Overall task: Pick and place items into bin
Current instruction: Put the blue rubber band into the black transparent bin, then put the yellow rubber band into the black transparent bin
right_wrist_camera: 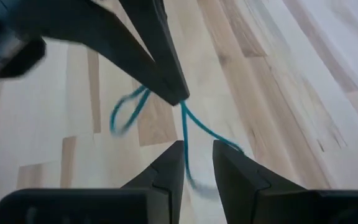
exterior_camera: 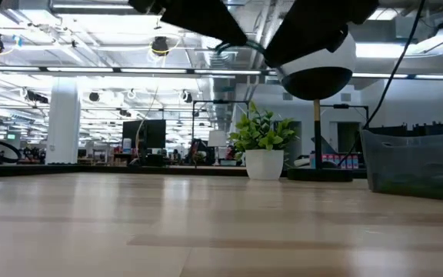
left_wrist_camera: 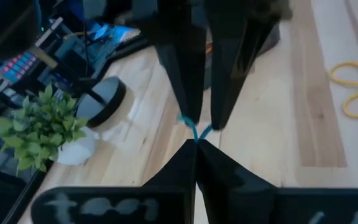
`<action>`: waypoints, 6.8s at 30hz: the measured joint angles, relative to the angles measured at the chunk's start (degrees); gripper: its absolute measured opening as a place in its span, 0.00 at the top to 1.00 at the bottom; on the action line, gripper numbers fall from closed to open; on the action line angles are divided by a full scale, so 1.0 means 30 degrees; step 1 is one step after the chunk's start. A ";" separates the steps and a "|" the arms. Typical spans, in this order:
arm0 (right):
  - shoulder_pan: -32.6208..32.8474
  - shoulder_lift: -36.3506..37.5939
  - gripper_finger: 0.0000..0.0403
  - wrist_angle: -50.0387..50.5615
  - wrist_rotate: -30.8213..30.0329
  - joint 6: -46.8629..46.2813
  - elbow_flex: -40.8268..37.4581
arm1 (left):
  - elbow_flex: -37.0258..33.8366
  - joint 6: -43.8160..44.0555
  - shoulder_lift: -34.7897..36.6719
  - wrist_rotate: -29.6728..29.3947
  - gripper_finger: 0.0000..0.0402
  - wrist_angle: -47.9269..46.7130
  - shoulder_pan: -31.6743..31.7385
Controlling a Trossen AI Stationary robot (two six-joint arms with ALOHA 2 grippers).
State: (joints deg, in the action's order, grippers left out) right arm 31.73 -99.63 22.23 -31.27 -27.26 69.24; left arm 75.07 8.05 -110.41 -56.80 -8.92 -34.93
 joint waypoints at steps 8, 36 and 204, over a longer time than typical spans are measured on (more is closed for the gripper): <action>0.0000 0.0000 0.80 -0.0556 -0.0040 0.0806 -0.0031 | 0.0007 -0.0939 0.0000 0.0111 1.00 0.0834 0.0016; -0.0248 0.0000 0.99 0.0828 0.0427 0.0019 -0.0006 | 0.0015 0.0588 0.0007 0.2190 0.82 -0.0279 0.1022; 0.4175 0.0029 0.86 1.0396 0.1180 -1.6698 -0.0245 | 1.3945 -0.4028 -0.9690 0.7893 1.00 -0.7989 0.2460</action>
State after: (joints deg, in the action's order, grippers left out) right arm 44.25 -99.55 53.41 -27.73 -77.35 68.50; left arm 116.90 -4.03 -139.48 -33.12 -32.88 -27.55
